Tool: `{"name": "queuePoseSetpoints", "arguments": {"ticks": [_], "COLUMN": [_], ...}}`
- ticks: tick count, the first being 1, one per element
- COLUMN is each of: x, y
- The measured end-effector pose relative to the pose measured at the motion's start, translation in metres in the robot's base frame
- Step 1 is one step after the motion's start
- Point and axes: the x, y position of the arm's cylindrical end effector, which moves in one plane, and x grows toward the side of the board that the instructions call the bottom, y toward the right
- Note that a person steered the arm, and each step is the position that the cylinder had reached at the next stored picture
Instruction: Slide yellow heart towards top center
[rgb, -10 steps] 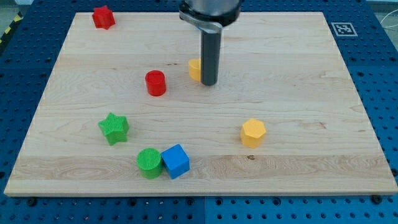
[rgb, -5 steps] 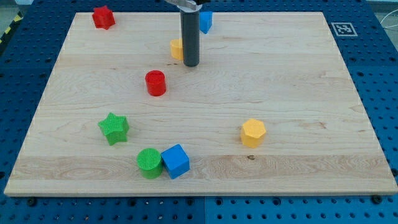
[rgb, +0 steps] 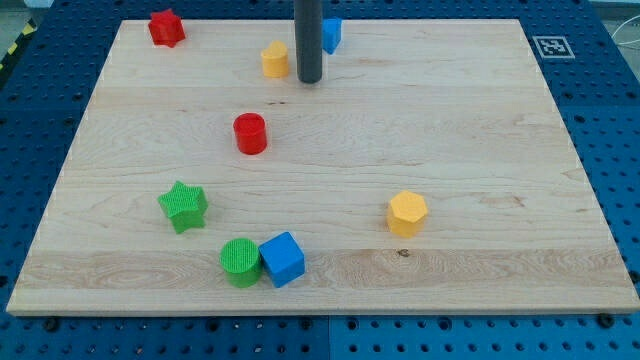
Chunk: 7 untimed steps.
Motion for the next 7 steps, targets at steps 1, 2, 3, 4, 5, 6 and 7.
{"name": "queuePoseSetpoints", "arguments": {"ticks": [1,2,3,4,5,6,7], "x": [0.019,0.007,-0.017,-0.038,-0.061,-0.073,-0.073], "y": [-0.008,-0.039,-0.052,-0.054,-0.054,-0.054,-0.054]}}
